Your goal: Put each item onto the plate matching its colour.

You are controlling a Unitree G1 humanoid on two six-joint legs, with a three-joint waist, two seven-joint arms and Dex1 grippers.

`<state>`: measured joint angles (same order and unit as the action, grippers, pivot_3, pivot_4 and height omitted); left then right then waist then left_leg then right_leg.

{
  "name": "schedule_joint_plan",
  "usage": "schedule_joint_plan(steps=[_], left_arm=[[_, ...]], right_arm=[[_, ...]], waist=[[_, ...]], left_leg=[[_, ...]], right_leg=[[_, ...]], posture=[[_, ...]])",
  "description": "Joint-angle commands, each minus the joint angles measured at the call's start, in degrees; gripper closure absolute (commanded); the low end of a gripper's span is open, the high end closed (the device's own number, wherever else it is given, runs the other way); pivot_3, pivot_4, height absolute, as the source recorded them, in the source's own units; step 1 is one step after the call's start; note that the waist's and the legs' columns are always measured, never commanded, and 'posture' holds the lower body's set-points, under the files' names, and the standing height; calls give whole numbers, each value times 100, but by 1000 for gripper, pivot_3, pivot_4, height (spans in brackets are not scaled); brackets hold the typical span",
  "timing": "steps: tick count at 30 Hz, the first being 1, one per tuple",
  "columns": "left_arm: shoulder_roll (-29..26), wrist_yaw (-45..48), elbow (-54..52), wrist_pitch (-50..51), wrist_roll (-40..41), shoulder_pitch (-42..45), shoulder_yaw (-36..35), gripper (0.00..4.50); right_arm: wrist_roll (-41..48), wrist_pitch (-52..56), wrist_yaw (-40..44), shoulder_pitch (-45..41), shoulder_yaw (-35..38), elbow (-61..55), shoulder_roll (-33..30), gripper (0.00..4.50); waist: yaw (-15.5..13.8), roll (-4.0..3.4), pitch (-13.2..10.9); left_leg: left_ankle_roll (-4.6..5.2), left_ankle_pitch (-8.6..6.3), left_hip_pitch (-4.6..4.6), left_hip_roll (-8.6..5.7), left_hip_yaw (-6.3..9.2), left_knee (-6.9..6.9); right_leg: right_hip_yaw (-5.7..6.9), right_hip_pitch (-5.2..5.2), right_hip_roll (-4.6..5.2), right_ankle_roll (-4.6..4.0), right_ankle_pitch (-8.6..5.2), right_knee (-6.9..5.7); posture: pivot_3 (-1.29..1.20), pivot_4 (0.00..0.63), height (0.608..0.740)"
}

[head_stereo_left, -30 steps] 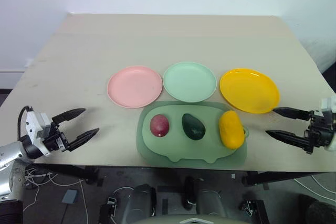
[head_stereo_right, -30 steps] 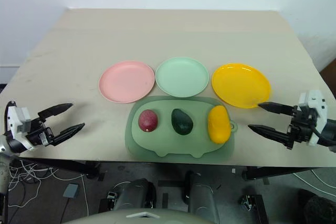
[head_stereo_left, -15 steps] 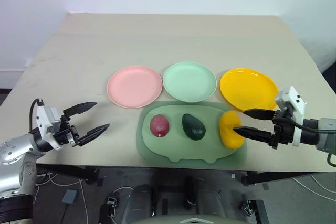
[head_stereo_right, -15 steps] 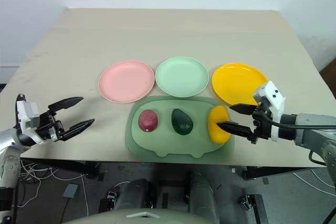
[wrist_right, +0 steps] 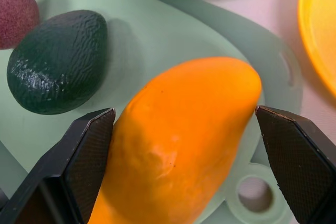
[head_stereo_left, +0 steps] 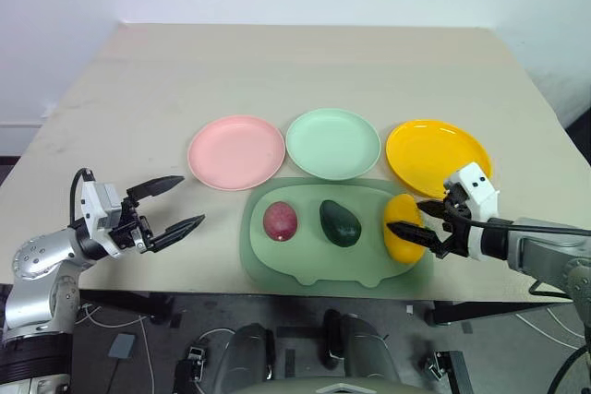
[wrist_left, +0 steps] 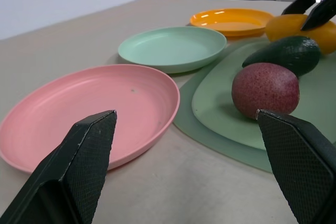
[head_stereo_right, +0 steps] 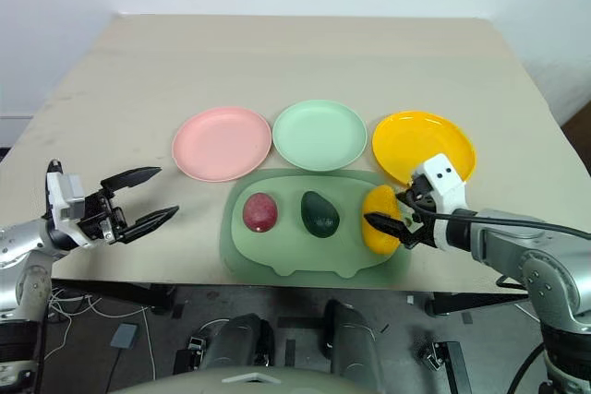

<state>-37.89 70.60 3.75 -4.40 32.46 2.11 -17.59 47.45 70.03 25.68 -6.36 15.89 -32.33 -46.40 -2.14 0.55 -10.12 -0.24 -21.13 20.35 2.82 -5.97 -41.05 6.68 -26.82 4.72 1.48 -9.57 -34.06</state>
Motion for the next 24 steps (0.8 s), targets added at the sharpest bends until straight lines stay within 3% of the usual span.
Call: schedule_joint_plan(steps=[1, 8, 9, 13, 20, 24], left_arm=[[40, -125, -308, -10, -7, 27, 25, 31], [94, -360, -535, 144, -40, 120, 180, 31], [94, -373, -537, 155, -41, 142, 190, 0], [78, -366, -427, 122, -39, 223, 205, 0], [109, -232, -167, -21, -47, 259, 193, 0], [134, -126, 69, -157, -71, 306, 196, 0]], right_arm=[[-168, 151, -293, -40, -121, 7, 89, 0], [-344, 252, -514, -177, -300, 157, 121, 0], [-362, 262, -523, -195, -307, 170, 124, 379], [-306, 394, -491, -266, -271, 142, 98, 1182], [264, 747, -325, -1378, 510, 756, 202, 1188], [-444, 377, -537, -2202, 218, 1851, 85, 1188]], waist=[[2, 3, 2], [-1, 11, 6], [-2, 11, 7], [0, 14, 8], [18, 8, 5], [91, 7, 4]], left_leg=[[0, 0, 0, 0, 1, 0], [0, 0, -1, 0, 2, 0], [0, 0, -1, 0, 2, 0], [0, 0, -1, 0, 3, 0], [1, 0, 5, -2, -1, 0], [1, 0, 4, 0, -1, 5]], right_leg=[[0, 0, 0, -2, -2, 0], [0, 2, 1, -1, -3, 1], [0, 2, 1, 0, -3, 1], [0, 3, 0, 3, -6, 2], [-1, -5, 0, -3, -1, 1], [1, -7, -6, -2, 0, 0]], posture=[[0, 150, 737], [0, 150, 737], [0, 150, 737], [0, 150, 737], [0, 150, 737], [0, 150, 737]])
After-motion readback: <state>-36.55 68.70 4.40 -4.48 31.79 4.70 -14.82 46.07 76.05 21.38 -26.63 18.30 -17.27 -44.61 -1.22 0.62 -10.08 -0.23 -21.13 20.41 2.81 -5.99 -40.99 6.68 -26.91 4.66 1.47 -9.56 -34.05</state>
